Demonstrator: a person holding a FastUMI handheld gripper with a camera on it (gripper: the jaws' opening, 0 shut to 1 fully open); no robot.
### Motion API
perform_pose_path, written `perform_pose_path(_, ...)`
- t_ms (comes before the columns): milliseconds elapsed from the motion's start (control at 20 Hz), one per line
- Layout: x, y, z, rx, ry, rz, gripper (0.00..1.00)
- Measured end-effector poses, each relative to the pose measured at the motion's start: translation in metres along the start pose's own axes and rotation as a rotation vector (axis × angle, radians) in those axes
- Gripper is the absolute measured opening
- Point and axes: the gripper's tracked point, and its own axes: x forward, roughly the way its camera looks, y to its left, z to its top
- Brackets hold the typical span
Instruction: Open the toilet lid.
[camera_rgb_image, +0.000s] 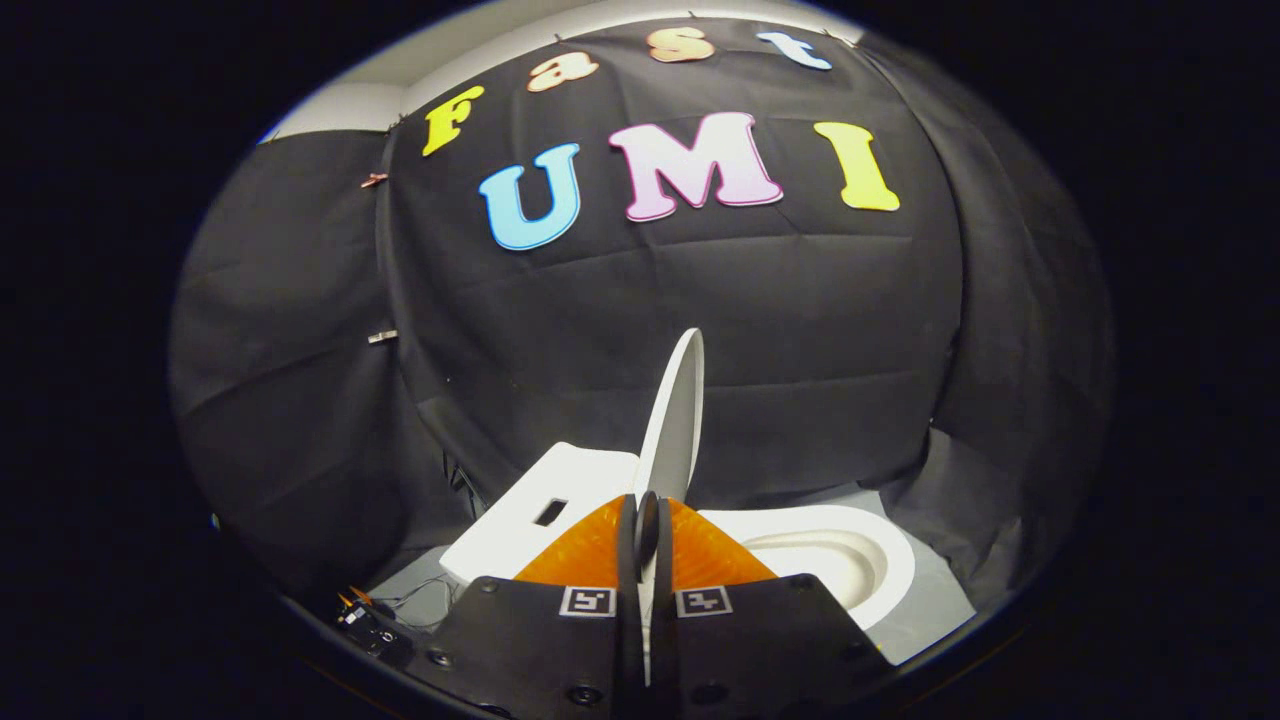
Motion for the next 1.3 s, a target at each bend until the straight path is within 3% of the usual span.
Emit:
perform_pose_path(750,0.009,0.096,-0.015,-0.256,-0.001,0.052,0.08)
perform_pose_path(800,0.01,0.109,-0.02,-0.26,0.004,0.097,0.08)
perform_pose_path(850,0.015,0.115,-0.026,-0.266,0.018,0.106,0.2)
perform_pose_path(1000,0.015,0.123,-0.021,-0.284,0.013,0.132,0.22)
perform_pose_path(1200,0.01,0.133,-0.028,-0.219,0.044,0.181,0.38)
perform_pose_path(1300,0.005,0.129,-0.016,-0.221,0.023,0.183,0.7)
